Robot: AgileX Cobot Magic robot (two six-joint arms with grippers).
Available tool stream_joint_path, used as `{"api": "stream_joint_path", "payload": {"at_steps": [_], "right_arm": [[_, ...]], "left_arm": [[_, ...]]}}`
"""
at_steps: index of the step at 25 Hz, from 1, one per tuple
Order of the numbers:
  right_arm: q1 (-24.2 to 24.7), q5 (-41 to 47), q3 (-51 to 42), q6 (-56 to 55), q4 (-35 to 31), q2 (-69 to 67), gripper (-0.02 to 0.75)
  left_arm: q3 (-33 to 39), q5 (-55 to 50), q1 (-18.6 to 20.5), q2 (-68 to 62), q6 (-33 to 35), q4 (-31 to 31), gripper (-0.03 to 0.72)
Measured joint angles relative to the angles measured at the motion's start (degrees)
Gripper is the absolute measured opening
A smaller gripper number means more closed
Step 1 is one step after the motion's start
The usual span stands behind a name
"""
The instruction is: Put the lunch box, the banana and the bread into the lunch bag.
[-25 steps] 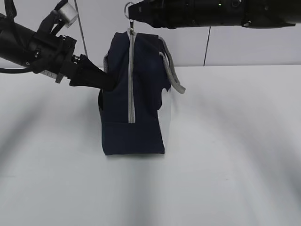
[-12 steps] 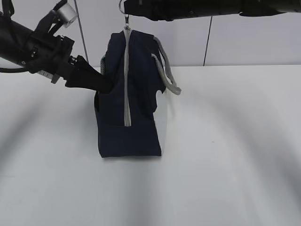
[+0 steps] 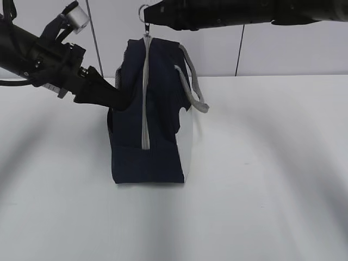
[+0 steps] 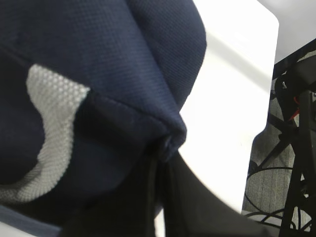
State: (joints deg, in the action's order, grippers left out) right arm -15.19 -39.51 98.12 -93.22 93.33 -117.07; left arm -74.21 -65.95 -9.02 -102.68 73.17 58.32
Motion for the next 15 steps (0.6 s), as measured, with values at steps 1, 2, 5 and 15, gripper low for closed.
{"api": "stream_joint_path", "payload": {"at_steps": [1,2,5,15], "right_arm": [[0.14,0.30,0.43,-0.15,-0.02,-0.74,-0.016],[0.27,0.44,1.10,-0.49,-0.11,-1.46,-0.016],[1.12,0.67,3.32,-1.64,-0.23,-3.09,-0.016],[3.74,-0.51,13.53,-8.15,1.08,-11.45,-0.016]], "left_arm": [[0.00,-0.07,0.00,0.00,0.00,-0.18,0.005],[0.00,-0.13,0.00,0.00,0.00,-0.39,0.005],[0.00,-0.26,0.00,0.00,-0.31,-0.92,0.005],[0.00,-0.43,-0.07,0.00,-0.52,-2.08,0.004]]}}
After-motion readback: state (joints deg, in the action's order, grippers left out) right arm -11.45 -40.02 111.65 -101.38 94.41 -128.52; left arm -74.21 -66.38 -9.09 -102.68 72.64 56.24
